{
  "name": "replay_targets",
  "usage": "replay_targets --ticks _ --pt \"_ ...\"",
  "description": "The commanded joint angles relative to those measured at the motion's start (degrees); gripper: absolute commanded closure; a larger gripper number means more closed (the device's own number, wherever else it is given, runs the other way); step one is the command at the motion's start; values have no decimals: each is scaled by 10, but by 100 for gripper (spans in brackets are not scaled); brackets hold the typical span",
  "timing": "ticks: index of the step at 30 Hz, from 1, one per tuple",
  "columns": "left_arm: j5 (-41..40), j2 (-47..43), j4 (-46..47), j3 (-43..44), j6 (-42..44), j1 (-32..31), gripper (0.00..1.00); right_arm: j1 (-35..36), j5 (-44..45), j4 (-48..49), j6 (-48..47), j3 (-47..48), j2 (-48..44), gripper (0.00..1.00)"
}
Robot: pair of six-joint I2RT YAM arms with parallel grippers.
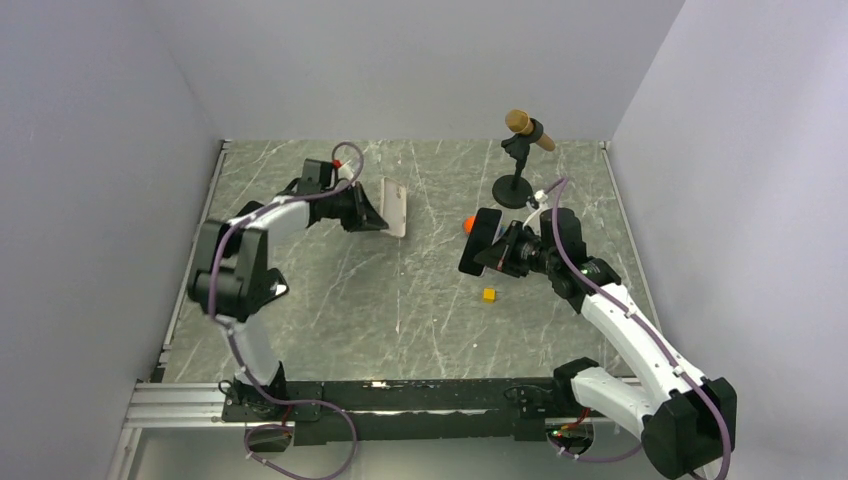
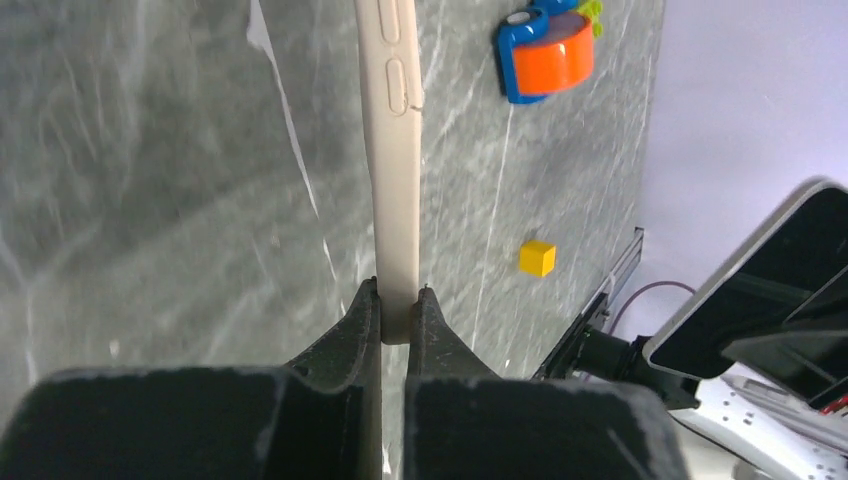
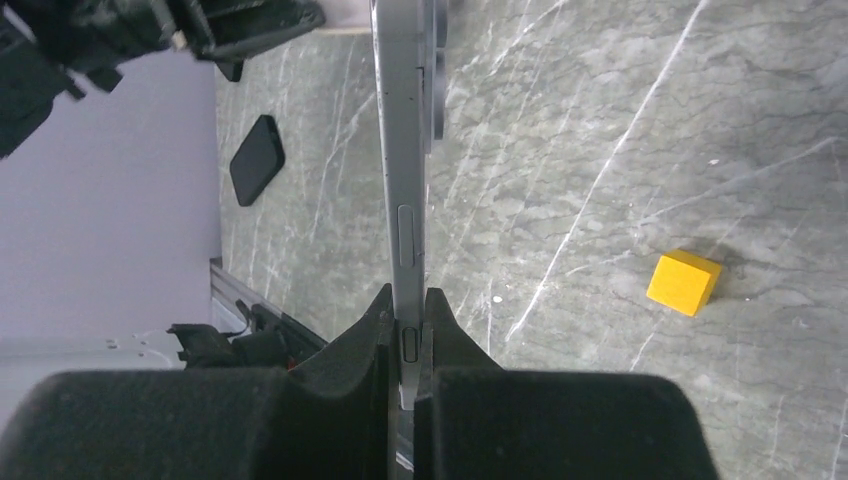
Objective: Take the phone out of the phone case
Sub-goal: Place the phone case at the center of the board.
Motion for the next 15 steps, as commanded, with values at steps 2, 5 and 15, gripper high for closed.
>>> replay_targets --ticks 2,5,15 --pt "59 136 -43 153 -5 6 100 -24 -46 43 7 1 -19 100" --pt "37 199 -93 222 1 6 100 -34 -47 32 3 0 -30 100" --pt "-174 162 -259 283 49 7 3 -67 1 0 24 -3 -47 100"
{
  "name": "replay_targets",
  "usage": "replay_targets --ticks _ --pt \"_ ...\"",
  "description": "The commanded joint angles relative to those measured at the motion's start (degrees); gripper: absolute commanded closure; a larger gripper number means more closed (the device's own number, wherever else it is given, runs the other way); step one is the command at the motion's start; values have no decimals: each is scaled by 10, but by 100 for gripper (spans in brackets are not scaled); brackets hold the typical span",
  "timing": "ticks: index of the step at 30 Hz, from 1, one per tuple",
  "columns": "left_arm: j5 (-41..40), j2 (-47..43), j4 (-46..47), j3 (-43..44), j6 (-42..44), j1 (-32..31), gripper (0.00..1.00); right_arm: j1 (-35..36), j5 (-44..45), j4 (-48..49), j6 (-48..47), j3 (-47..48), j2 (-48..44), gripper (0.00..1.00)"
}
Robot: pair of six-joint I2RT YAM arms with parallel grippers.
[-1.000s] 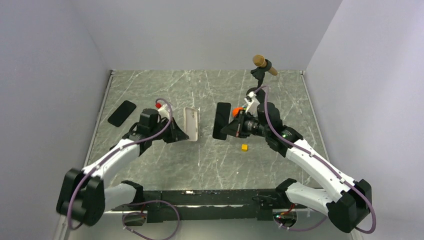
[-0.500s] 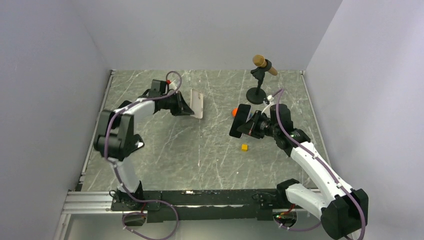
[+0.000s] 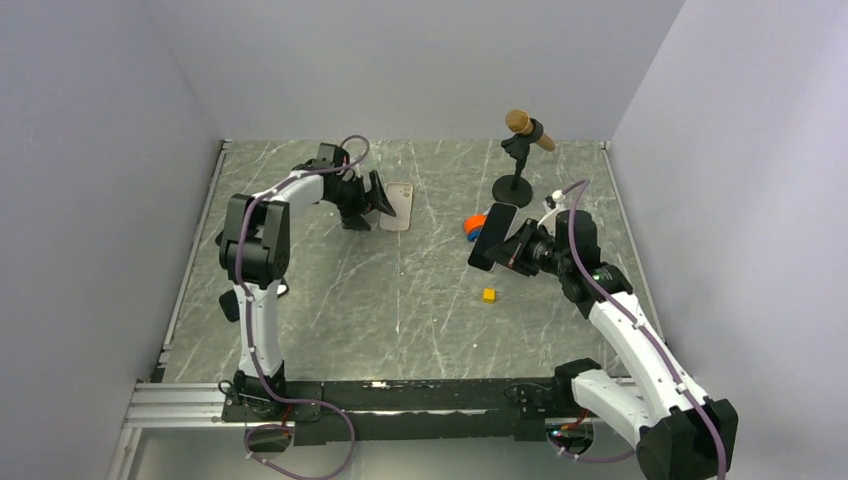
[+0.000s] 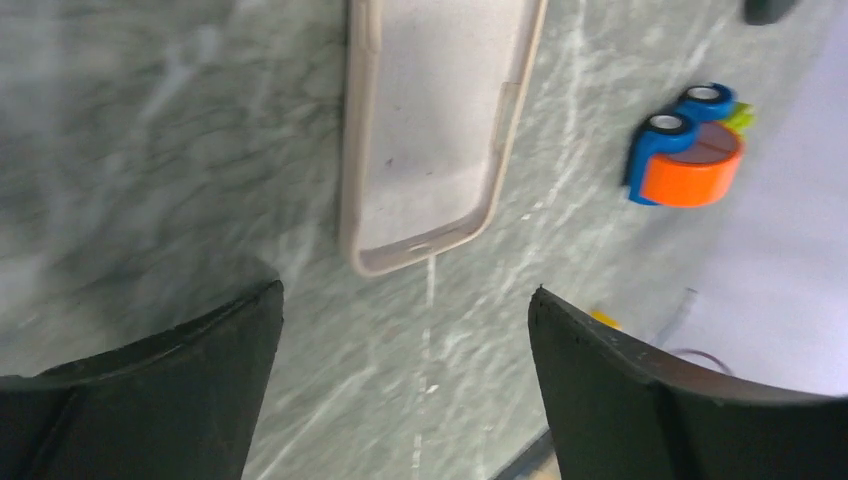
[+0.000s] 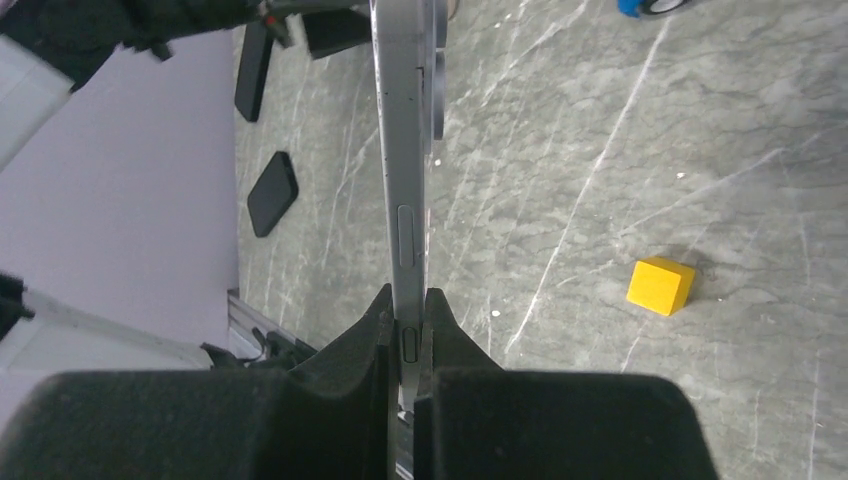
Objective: Take the phone out of the phone case
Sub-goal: Place the phone case at the center of the board, then place the phone at the center of the board.
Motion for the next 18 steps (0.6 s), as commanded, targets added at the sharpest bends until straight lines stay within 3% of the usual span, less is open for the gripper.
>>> replay_targets --ticks 1,5,9,13,18 --pt "-150 -91 -104 25 37 0 1 -16 42 -2 27 8 -6 100" --pt "-172 -192 -89 -15 28 -7 1 -43 129 -22 86 -2 17 100" --pt "-183 -277 -43 -54 56 -42 1 -90 202 30 146 -46 30 100" --pt "-154 -309 -65 -40 89 -76 1 -185 232 81 229 -81 56 100" --pt "-143 -355 -40 -67 97 -94 1 -254 312 192 287 -116 104 100"
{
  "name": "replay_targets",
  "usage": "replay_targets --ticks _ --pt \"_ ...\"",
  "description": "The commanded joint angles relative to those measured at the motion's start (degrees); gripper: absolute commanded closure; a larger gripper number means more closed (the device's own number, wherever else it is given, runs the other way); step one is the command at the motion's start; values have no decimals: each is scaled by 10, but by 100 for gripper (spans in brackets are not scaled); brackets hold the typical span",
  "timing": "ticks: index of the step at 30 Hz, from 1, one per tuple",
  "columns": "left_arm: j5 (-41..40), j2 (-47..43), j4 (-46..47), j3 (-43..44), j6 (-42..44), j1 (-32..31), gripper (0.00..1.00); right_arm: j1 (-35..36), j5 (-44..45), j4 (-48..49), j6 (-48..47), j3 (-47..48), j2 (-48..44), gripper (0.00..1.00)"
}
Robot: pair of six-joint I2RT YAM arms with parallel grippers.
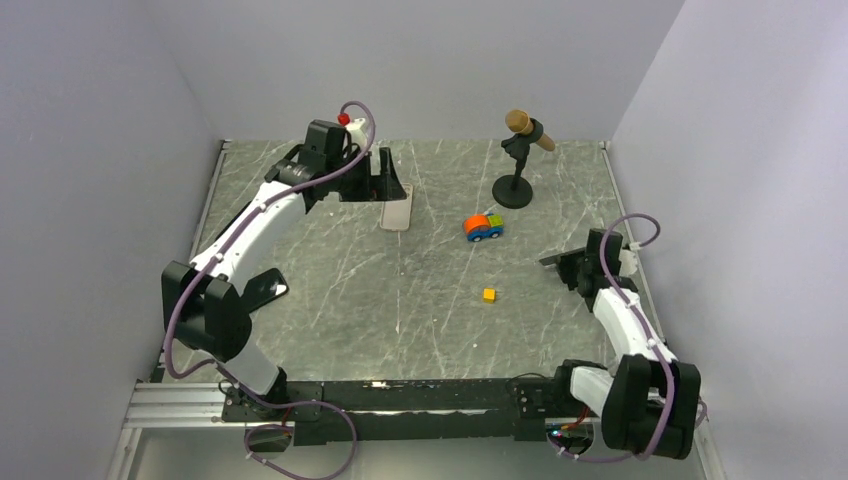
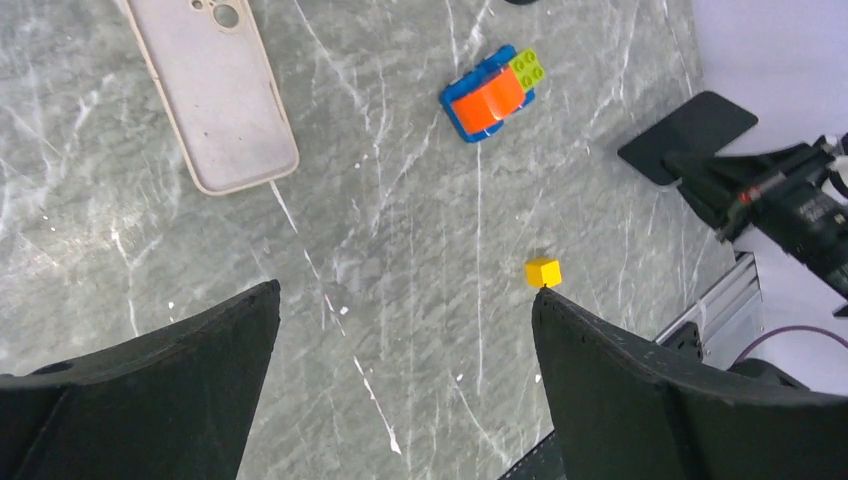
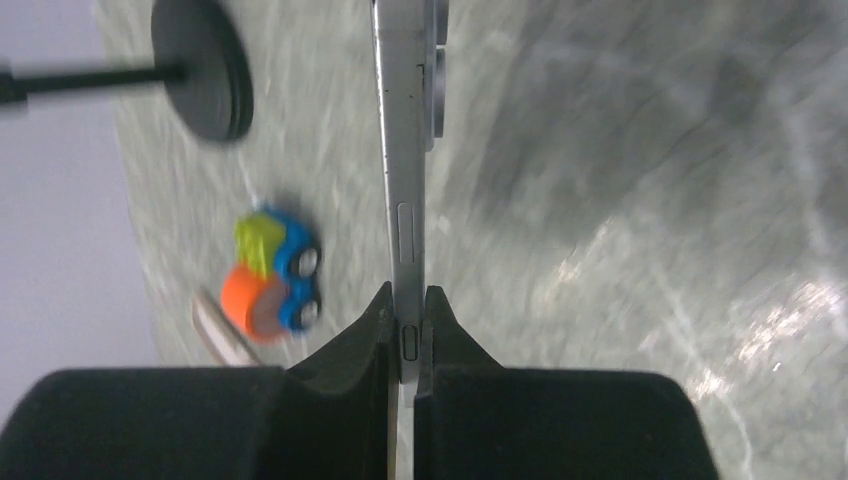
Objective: Take the phone out of the phone case
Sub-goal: Place the phone at the center of the board.
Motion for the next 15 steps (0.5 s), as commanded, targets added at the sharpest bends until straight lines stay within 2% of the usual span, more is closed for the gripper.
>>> replay_targets --ticks 1,5,9,15 --pt "9 -34 17 -20 23 -2 1 -43 95 148 88 -8 39 100" --pt "10 -36 7 -13 27 -2 2 -65 126 239 120 -6 129 100" --pt "30 -42 14 -17 22 -1 3 -78 85 326 167 13 229 100" --pt "41 -45 22 -23 17 10 4 -85 35 404 218 56 358 100"
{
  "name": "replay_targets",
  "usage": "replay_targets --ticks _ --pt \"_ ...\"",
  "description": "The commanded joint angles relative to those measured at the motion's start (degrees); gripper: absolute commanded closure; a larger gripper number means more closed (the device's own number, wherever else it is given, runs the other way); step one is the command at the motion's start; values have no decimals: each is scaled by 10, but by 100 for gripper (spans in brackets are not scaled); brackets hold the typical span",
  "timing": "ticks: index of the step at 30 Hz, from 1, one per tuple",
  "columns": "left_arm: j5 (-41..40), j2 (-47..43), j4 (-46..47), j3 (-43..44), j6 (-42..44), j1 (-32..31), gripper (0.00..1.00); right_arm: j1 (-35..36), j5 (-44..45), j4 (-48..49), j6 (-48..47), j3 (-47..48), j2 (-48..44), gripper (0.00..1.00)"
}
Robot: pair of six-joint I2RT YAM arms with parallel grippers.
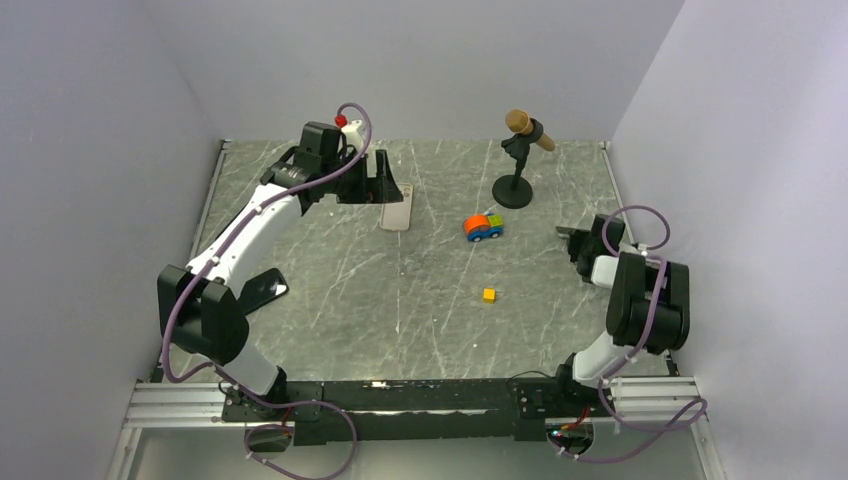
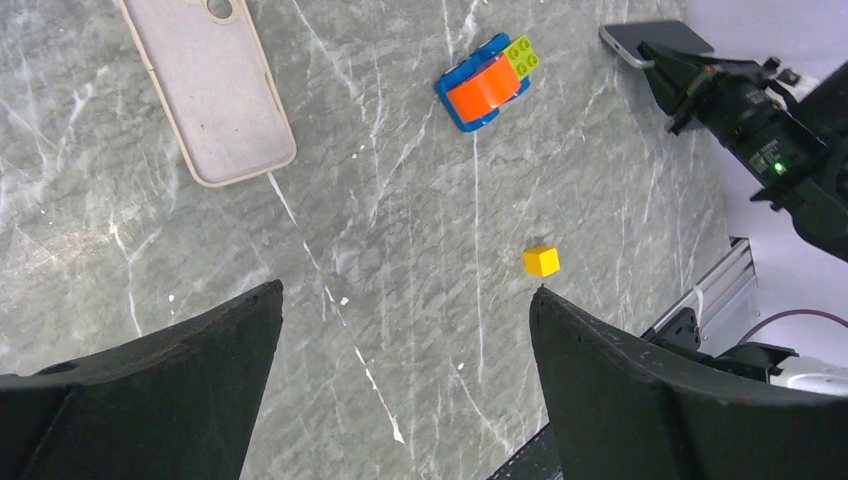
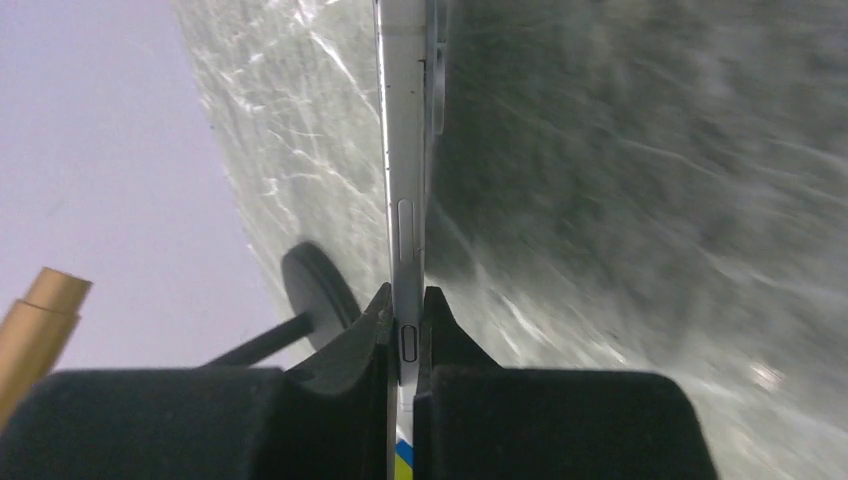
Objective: Take the phone out of the phone case
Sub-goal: Place the phone at the center of the board.
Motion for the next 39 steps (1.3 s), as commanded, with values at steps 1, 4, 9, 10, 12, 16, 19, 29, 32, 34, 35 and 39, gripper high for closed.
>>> replay_targets --ticks 1,4,9,10,12,16,19,29,32,34,35,39 --pt "25 -25 21 -3 1 13 4 -9 -41 72 36 43 77 100" --pt "36 -25 29 -9 -6 25 4 -12 -58 82 40 64 110 100" --pt "62 -22 43 -17 -21 40 5 -13 -58 59 9 80 116 99" --pt "66 -22 44 -18 -22 42 5 -15 -58 63 7 76 117 98" --pt "70 -20 47 -19 -24 43 6 -20 -78 73 3 70 122 96" --pt "71 -19 48 -20 -23 44 6 -36 -118 73 -19 76 138 91" --pt "69 -18 48 -20 -21 44 6 -43 -132 72 -40 77 138 75" --pt "56 -11 42 -19 -12 46 5 -46 -151 -73 -153 53 1 7" --pt "56 -11 45 -21 -14 46 4 -47 -154 -145 -207 21 -74 2" --pt "54 -8 45 -22 -15 46 4 -36 -155 -172 -250 -5 -133 1" --pt "52 -7 46 -22 -15 47 3 -20 -150 -190 -281 -13 -162 0" --pt "42 1 48 -27 -20 46 2 119 -99 -255 -427 6 -264 0"
